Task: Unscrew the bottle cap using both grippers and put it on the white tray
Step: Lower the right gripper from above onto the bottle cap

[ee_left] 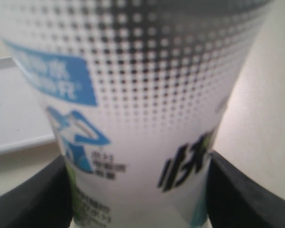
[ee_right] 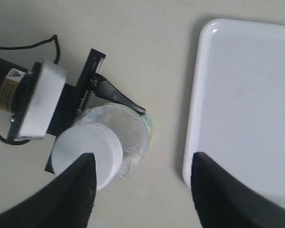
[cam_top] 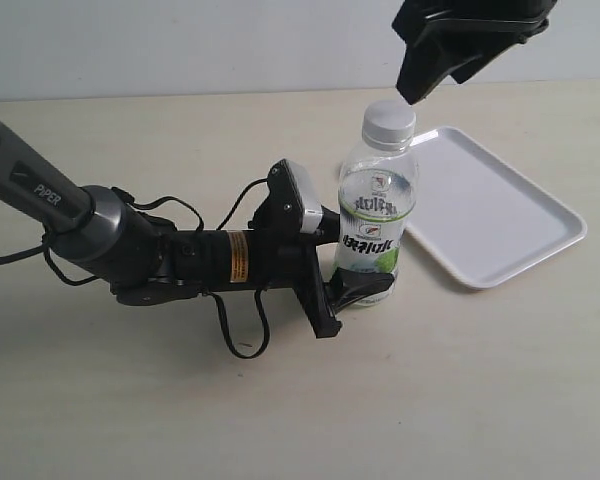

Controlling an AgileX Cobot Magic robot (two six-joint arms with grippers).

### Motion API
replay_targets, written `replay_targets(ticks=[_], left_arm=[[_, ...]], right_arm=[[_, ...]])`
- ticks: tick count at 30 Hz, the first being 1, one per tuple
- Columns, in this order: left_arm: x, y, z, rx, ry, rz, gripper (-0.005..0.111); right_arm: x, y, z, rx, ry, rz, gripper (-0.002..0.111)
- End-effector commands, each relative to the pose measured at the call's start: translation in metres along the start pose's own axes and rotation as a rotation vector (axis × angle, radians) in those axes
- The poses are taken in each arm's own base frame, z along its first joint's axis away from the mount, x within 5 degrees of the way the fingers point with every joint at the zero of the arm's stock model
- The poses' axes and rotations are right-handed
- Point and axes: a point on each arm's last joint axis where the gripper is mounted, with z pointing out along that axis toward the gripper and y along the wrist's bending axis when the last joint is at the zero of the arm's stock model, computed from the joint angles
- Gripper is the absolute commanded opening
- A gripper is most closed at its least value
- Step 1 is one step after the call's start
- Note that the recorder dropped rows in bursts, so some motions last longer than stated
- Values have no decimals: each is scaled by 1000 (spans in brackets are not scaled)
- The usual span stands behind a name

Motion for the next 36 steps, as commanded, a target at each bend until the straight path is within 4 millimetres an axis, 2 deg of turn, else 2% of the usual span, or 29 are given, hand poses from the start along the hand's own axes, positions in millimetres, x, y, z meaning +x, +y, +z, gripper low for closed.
replay_targets(ticks=[1,8,14,21,27,36], left_arm=[[4,-2,0,14,48,12,0],[4,-2,0,13,53,14,0],[4,-2,0,13,53,12,0],[4,-2,0,13,53,12,0],[4,-2,0,13,53,12,0],[4,-2,0,16,53,14,0]], right_arm=[[-9,13,-11,-37,-59,-22,61],[-10,15,-8,-68,-59,9,61],[-10,33,-3,-31,-30,-31,62],[5,26,16,18,63,-32,63],[4,32,17,-46,51,-22,63],[3,29,25,-34,76,-41,63]])
